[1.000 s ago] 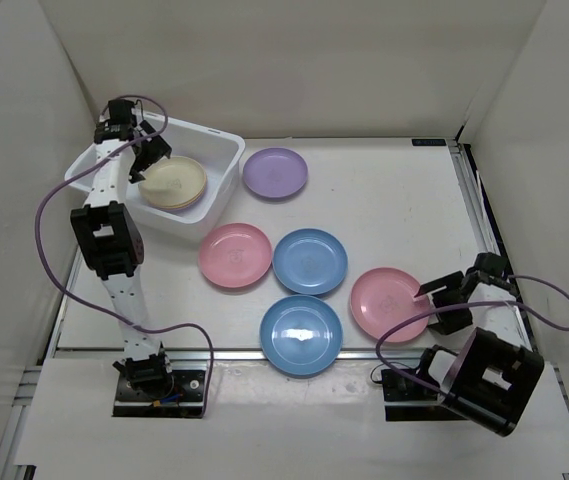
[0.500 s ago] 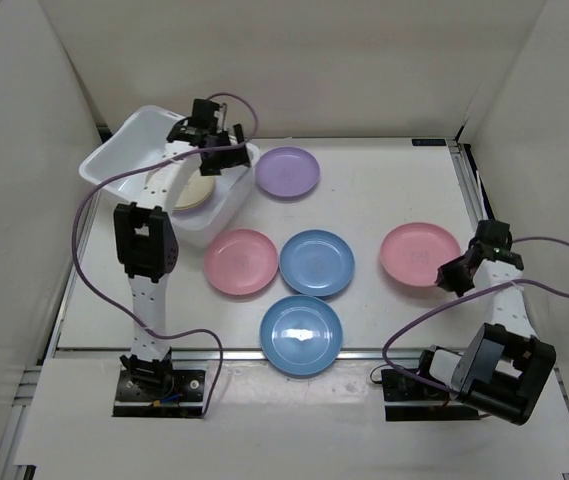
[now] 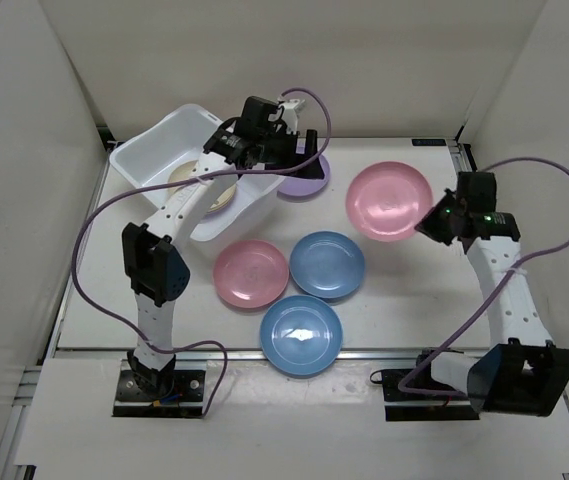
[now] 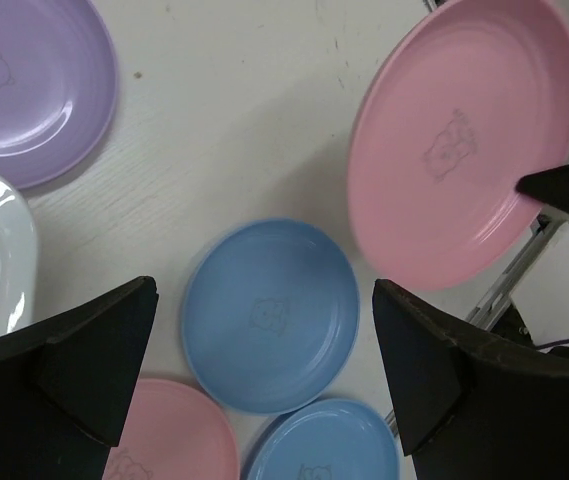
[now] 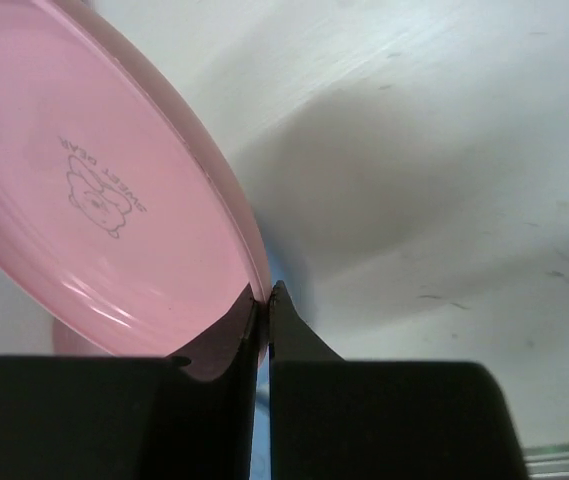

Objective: Place the plates into the plastic bin on the countertop

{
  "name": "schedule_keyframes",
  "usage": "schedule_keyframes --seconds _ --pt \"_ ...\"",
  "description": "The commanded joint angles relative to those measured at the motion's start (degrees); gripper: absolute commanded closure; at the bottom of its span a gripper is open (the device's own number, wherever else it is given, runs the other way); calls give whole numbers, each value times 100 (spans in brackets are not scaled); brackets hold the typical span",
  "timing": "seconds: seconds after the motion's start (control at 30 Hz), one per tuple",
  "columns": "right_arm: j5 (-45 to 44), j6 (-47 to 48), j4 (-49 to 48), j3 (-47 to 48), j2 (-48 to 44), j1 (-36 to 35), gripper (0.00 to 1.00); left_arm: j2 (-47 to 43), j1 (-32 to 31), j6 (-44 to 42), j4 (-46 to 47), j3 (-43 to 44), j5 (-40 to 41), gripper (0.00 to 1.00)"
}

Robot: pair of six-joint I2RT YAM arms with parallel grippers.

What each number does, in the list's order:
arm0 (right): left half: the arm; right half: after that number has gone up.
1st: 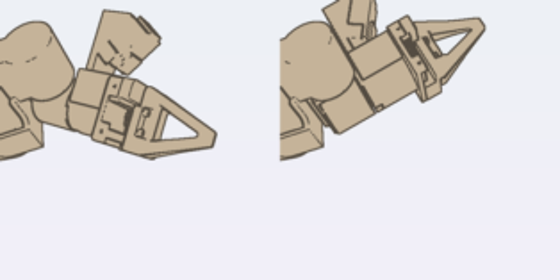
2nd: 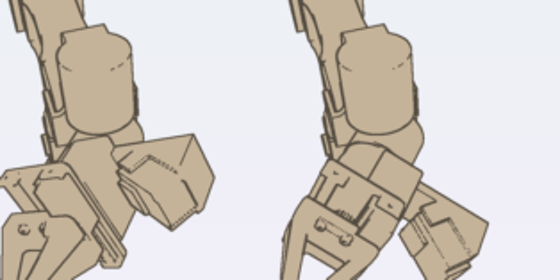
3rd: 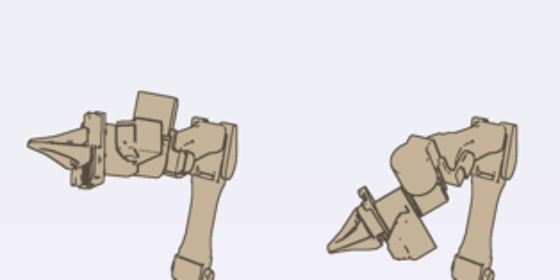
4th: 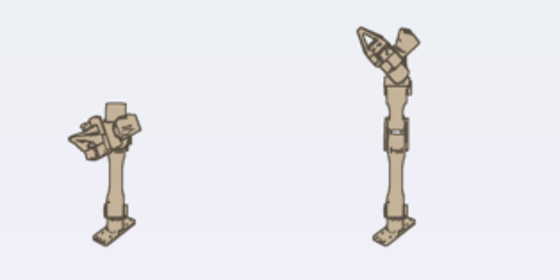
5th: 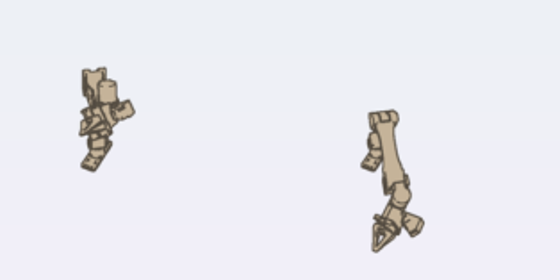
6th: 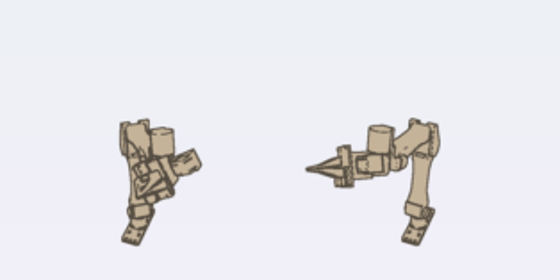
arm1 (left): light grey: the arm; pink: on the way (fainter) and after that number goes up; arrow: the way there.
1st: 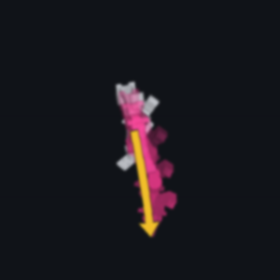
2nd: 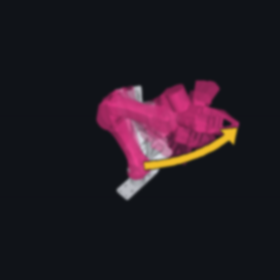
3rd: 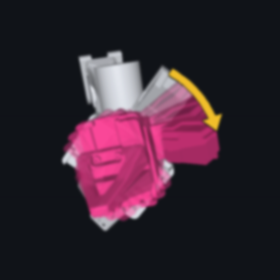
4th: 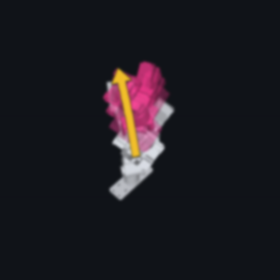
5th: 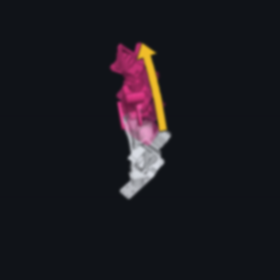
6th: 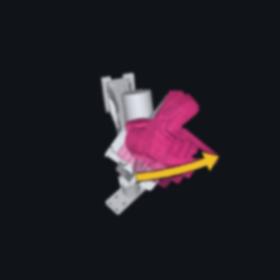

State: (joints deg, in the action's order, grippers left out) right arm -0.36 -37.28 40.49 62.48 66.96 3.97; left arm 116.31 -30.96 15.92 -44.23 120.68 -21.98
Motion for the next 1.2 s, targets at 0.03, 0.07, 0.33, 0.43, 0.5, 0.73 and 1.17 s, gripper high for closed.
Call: schedule_keyframes --seconds 0.03,0.07,0.33,0.43,0.5,0.73,1.17 --pt "660 230 -331 519 343 -765 100 -364 55 16 178 -10 -167 1" --pt "695 221 -366 607 396 -888 100 -364 55 34 178 -10 -175 0" --pt "1485 239 -1113 880 695 -1486 100 -399 55 -1 134 -141 -369 1" --pt "1741 221 -1341 898 652 -1478 100 -434 55 -54 55 -194 -62 4" --pt "1881 230 -1421 959 652 -1487 100 -434 64 -107 2 -194 -8 14" --pt "2128 388 -1228 1223 1012 -1486 92 -636 64 -89 19 -177 306 90" --pt "1821 642 -798 1504 1610 -1478 7 -1339 2242 710 458 -1379 643 90"
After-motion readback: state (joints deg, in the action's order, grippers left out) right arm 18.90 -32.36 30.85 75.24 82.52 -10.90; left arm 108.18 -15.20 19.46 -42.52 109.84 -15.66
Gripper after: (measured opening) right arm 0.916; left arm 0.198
